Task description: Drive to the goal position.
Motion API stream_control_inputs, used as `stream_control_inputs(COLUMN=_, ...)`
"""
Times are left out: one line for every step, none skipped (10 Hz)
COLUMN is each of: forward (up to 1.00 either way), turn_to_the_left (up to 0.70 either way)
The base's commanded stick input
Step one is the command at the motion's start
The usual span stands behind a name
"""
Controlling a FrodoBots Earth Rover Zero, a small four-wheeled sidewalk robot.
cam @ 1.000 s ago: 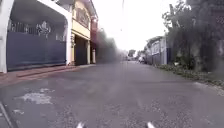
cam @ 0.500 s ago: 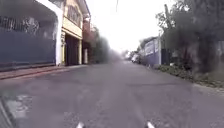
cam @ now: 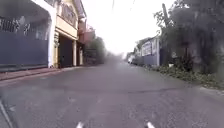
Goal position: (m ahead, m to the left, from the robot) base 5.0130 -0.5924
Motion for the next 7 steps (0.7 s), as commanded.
stream_control_inputs(forward=0.85, turn_to_the_left=0.0)
stream_control_inputs(forward=0.85, turn_to_the_left=0.0)
stream_control_inputs(forward=0.85, turn_to_the_left=0.0)
stream_control_inputs(forward=0.85, turn_to_the_left=0.0)
stream_control_inputs(forward=0.85, turn_to_the_left=0.0)
stream_control_inputs(forward=0.85, turn_to_the_left=0.0)
stream_control_inputs(forward=0.85, turn_to_the_left=0.0)
